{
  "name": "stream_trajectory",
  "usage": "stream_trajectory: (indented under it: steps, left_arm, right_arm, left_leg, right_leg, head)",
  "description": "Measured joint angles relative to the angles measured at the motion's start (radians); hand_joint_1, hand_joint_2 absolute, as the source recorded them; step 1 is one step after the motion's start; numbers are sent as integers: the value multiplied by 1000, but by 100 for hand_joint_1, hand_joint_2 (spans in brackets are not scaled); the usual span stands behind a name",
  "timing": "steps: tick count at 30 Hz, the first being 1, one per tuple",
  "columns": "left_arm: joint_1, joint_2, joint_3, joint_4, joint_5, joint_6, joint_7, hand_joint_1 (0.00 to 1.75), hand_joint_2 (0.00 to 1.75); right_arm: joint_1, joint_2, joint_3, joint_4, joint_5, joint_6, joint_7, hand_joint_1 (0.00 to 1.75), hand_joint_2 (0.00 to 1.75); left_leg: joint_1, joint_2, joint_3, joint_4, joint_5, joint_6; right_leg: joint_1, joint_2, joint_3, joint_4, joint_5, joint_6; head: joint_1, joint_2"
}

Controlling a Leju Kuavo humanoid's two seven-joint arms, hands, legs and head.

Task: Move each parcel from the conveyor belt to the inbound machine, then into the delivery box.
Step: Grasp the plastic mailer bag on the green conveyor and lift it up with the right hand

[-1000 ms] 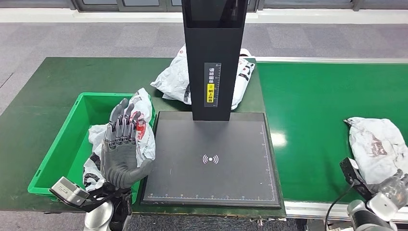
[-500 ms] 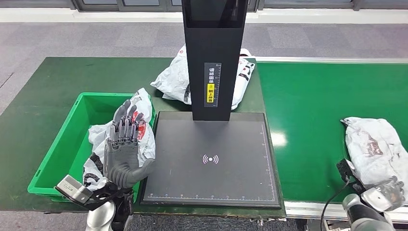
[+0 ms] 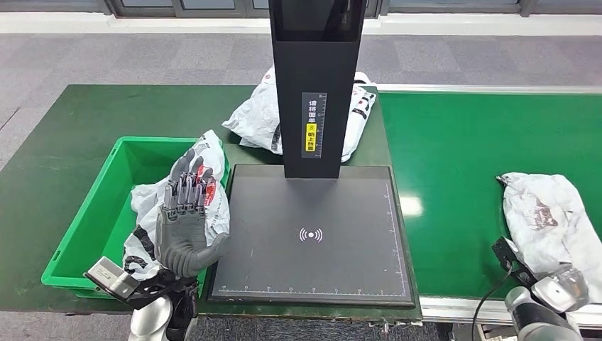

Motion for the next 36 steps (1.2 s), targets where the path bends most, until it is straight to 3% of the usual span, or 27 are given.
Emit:
stream_trajectory:
  steps: [12, 15, 19, 25, 27, 31, 33, 36]
  left_arm:
    - [-2, 0, 0, 14, 0, -1, 0, 0, 175]
    - [-2, 0, 0, 17, 0, 1, 0, 0, 175]
    - [-2, 0, 0, 19, -3, 7, 0, 0, 175]
    - [-2, 0, 1, 20, -3, 7, 0, 0, 175]
    - [-2, 0, 1, 20, -5, 8, 0, 0, 175]
    - [-2, 0, 4, 20, -14, 11, 0, 0, 175]
    - [0, 0, 8, 15, -19, 15, 0, 0, 175]
    - [3, 0, 17, 4, -21, 20, 0, 0, 175]
  right_arm:
    - [-6, 0, 1, 0, 2, -16, -23, 175, 175]
    - [-14, 3, 3, -1, 2, -50, -71, 175, 175]
    - [-37, 32, 12, -11, 0, -137, -200, 175, 175]
    - [-71, 70, 23, -23, -3, -161, -246, 175, 175]
    - [-75, 85, 23, -33, -25, -180, -345, 175, 175]
    - [-75, 170, 25, -104, -109, -205, -673, 175, 175]
    - [-49, 244, 45, -193, -133, -200, -756, 175, 175]
    - [23, 361, 120, -372, -158, -185, -806, 175, 175]
  left_leg:
    - [0, 0, 0, 0, 0, 0]
    - [0, 0, -1, 0, 0, 0]
    - [0, 1, -2, 0, 0, 0]
    - [0, -2, -1, 0, 2, 0]
    - [0, -2, -2, 0, 2, 0]
    - [1, 2, 0, -1, 1, 0]
    - [2, 2, 0, -1, 2, 0]
    - [3, 1, 0, -1, 2, -1]
  right_leg:
    - [0, 0, 0, 0, 0, 0]
    - [0, 0, 0, 0, 0, 0]
    - [0, 1, 0, 0, 0, 0]
    - [0, -2, 1, 0, 0, 0]
    - [0, -2, 0, 0, 1, 0]
    - [1, 3, 0, 0, 1, 0]
    - [2, 3, 0, 0, 1, 0]
    - [3, 1, -1, 0, 0, -1]
  head:
    - [0, 0]
    - [0, 0]
    - [0, 0]
    - [0, 0]
    - [0, 0]
    - [0, 0]
    - [0, 0]
    - [0, 0]
